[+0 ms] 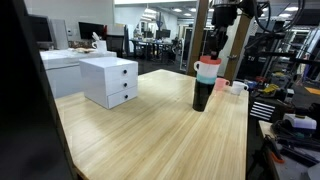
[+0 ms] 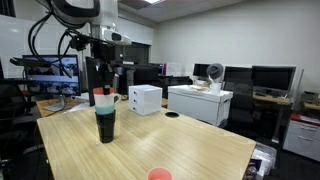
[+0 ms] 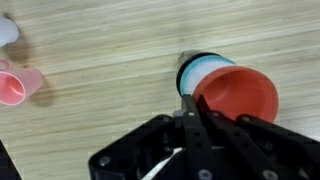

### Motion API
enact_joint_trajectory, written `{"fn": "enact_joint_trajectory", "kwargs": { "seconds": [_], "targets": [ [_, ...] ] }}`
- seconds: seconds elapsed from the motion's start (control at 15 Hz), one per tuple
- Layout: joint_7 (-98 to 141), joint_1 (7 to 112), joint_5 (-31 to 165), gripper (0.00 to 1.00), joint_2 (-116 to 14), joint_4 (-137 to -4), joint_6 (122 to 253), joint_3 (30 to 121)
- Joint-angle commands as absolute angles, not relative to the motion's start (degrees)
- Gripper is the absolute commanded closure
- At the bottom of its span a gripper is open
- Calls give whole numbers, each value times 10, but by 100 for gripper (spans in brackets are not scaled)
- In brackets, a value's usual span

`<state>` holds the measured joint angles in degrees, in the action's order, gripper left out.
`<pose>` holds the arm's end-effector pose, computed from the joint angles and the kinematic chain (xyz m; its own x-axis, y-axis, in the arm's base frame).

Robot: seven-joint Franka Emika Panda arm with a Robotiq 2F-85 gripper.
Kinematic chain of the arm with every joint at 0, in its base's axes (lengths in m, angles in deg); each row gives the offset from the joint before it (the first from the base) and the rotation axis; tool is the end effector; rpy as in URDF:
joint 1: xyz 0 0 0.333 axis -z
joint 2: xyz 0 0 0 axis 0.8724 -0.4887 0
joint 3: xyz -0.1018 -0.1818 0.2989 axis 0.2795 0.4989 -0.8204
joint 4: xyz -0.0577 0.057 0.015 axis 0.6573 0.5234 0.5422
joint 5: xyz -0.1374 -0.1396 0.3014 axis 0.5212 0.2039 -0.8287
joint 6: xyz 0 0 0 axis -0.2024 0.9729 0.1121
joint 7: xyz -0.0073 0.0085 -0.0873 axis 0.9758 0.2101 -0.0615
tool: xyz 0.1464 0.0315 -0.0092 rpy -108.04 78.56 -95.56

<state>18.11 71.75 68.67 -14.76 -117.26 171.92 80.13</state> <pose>0.3603 -0.1392 0.4532 0.9528 -0.3036 -0.0058 -0.3034 -0.9527 0.0179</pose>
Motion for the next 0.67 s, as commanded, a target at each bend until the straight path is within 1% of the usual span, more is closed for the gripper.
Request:
{"fn": "enact_joint_trajectory", "kwargs": {
  "seconds": [0.0,0.6],
  "targets": [
    [184,714,690,96,-130,-1180,1710,798],
    [171,709,670,94,-118,-1170,1693,802]
  ]
}}
